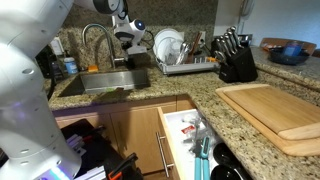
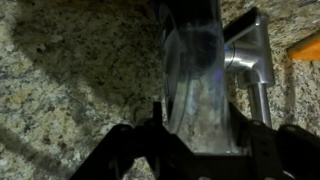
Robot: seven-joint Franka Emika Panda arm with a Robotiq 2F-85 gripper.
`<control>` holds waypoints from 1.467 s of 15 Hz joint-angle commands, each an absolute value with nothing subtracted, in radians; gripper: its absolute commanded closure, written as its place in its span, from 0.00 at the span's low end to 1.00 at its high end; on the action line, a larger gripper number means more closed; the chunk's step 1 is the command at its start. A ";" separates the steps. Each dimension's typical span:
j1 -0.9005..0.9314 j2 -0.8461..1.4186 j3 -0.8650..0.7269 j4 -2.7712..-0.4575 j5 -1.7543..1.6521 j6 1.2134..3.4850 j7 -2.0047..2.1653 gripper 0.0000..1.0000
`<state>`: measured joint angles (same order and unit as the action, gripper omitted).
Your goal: Put the dish soap beside the faucet
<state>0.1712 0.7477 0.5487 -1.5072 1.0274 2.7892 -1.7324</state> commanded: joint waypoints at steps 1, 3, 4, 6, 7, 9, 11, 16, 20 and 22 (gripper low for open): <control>0.176 0.751 0.534 -1.499 1.029 2.804 -1.696 0.05; 0.176 0.746 0.526 -1.504 1.028 2.810 -1.675 0.00; 0.175 0.740 0.521 -1.513 1.028 2.813 -1.666 0.00; 0.186 0.723 0.493 -1.535 1.015 2.821 -1.610 0.00; 0.192 0.716 0.478 -1.544 1.007 2.827 -1.578 0.00; 0.231 0.683 0.401 -1.581 0.945 2.824 -1.435 0.00; 0.284 0.651 0.307 -1.619 0.871 2.805 -1.260 0.00; 0.279 0.690 0.322 -1.573 0.880 2.802 -1.278 0.00; 0.279 0.686 0.320 -1.578 0.880 2.802 -1.276 0.00; 0.335 0.649 0.234 -1.635 0.820 2.812 -1.141 0.00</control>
